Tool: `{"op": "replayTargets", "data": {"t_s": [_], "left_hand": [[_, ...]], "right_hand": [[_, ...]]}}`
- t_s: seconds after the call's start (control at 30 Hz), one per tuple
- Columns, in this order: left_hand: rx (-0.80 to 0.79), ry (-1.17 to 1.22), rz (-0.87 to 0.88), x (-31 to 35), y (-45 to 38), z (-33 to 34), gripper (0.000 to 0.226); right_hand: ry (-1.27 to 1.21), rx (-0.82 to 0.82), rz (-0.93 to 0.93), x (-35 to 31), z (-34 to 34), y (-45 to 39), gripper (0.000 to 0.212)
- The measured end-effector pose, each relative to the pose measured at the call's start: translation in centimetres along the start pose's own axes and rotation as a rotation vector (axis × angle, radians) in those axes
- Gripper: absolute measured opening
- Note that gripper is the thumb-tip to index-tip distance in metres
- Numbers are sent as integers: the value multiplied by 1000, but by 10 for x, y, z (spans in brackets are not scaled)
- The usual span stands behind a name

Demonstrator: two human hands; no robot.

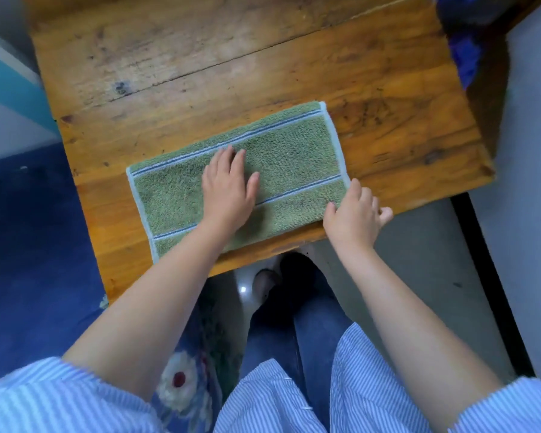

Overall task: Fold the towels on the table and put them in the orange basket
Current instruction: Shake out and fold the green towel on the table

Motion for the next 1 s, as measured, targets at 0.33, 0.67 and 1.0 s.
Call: {"op": "replayTargets", "data": {"t_s": [0.33,0.67,1.0], "left_hand": [[-295,130,25,73,-105,-7,64],[-432,365,3,132,-184,-36,43],[-130,-8,275,167,-251,-98,33]], "right_hand": [[-187,-248,176,-3,-10,-32,19],[-141,-335,67,1,-66,-129,12],[197,140,-367,-44,-174,-238,19]]}}
Point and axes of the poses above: each hand's wrist, its own y-axis away from the middle knuckle, its own z-axis out of the palm, x = y × z, the point moved 3 cm from there along -y, towards the middle knuckle, and after that the axes turned 1 degree about y, right-handed, at the moved point
